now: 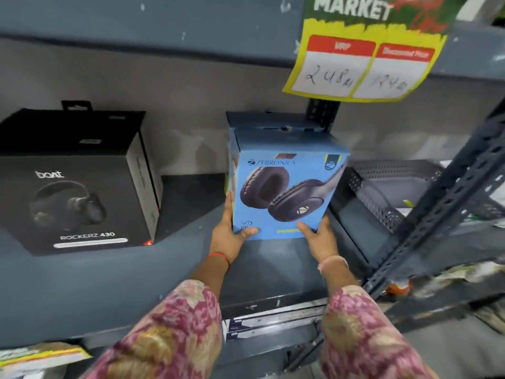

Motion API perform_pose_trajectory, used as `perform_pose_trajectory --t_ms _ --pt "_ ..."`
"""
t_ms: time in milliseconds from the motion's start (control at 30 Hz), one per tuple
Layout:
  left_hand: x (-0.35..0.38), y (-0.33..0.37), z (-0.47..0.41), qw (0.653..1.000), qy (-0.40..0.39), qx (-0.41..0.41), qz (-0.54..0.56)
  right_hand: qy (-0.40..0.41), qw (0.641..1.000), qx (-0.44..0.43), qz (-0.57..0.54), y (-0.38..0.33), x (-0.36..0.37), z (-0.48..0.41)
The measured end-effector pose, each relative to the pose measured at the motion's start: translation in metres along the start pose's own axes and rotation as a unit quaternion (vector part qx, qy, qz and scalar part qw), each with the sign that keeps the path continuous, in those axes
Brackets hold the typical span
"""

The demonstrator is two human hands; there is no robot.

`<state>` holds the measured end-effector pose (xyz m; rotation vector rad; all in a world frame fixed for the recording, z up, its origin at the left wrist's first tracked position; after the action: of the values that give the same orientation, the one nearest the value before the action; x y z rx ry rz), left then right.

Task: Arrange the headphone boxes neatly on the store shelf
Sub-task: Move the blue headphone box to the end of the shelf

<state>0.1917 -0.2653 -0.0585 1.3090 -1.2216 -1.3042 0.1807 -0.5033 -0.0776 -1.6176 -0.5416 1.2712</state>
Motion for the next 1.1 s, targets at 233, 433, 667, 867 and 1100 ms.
perform_pose_trajectory --t_ms 233,433,667,867,1100 --pt "-0.042 -0.014 0.044 0.995 -0.024 -0.026 -0.089 0.099 0.995 0.000 -0.021 -0.024 0.018 0.107" --pt "-0.213 -0.016 0.117 0.966 0.100 0.007 -0.237 -0.125 0.981 -0.144 -0.027 -0.116 0.169 0.229" --pt "-0.420 -0.044 0.168 0.918 0.212 -0.026 -0.334 -0.255 0.929 -0.267 -0.030 -0.220 0.341 0.316" --pt "-0.592 -0.040 0.267 0.816 0.519 0.002 -0.254 -0.379 0.883 -0.275 -0.036 -0.298 0.490 0.397" --pt "-0.721 -0.053 0.337 0.729 0.681 -0.041 -0.059 -0.487 0.848 -0.188 -0.092 -0.352 0.599 0.447"
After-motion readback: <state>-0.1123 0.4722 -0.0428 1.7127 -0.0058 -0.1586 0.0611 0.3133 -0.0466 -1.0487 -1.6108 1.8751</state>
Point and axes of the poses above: each hand's wrist, its own z-axis away from the middle knuckle, its own x-axis out of the palm, y = z × x, the point moved 10 cm from there along -z, towards the middle knuckle, and after that the axes turned 2 degrees about z, right-handed, at the moved point
